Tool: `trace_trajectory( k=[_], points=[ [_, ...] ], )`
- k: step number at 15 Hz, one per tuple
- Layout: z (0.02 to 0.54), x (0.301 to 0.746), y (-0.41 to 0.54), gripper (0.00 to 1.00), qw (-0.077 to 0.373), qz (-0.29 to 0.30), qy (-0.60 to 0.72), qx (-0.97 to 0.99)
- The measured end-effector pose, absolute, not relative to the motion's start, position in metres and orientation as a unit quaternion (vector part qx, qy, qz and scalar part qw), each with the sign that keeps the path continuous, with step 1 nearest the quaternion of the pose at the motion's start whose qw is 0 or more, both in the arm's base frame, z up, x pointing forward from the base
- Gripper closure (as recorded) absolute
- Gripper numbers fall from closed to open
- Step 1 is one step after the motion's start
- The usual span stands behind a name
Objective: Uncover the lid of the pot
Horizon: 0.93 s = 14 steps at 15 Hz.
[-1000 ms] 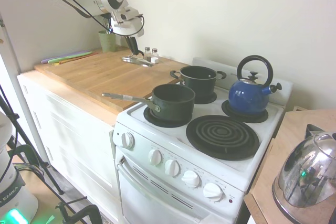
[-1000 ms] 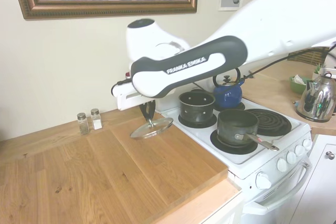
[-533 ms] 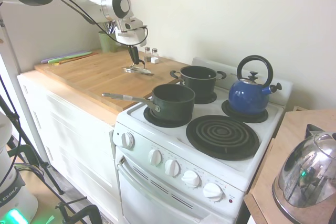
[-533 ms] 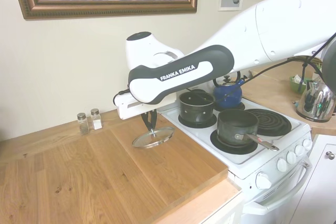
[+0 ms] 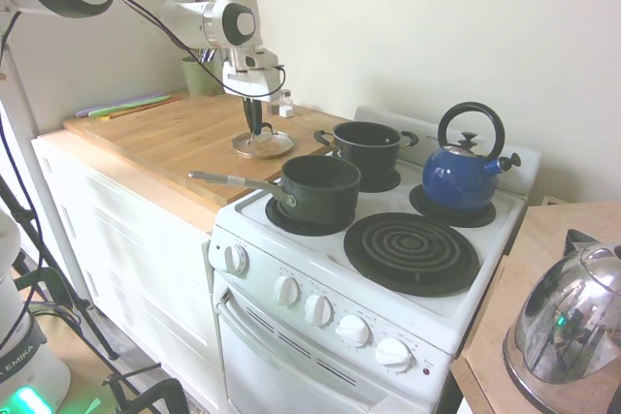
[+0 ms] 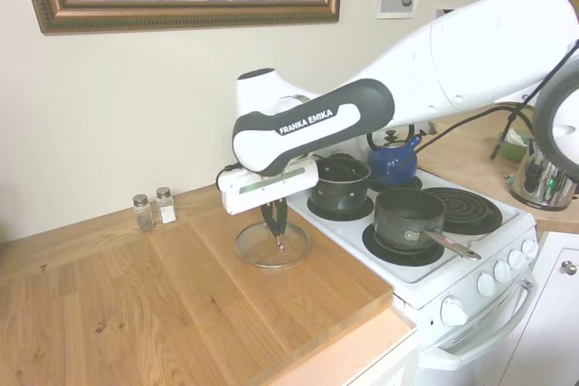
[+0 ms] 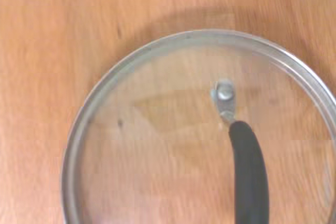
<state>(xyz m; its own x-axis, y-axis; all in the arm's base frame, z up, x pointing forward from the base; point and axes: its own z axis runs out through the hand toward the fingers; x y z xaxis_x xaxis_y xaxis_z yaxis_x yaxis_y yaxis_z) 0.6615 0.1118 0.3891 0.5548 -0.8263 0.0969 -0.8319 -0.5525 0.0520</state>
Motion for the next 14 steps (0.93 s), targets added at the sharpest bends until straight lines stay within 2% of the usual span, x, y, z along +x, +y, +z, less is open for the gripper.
trace_trajectory(
  k=[4, 10, 14],
  points=[
    [0.391, 0.663, 0.106, 0.0, 0.028, -0.005, -0.456, 0.889],
    [0.395, 0.665, 0.105, 0.0, 0.027, -0.002, -0.45, 0.893],
    [0.415, 0.66, 0.113, 0.0, 0.027, 0.023, -0.441, 0.897]
  ],
)
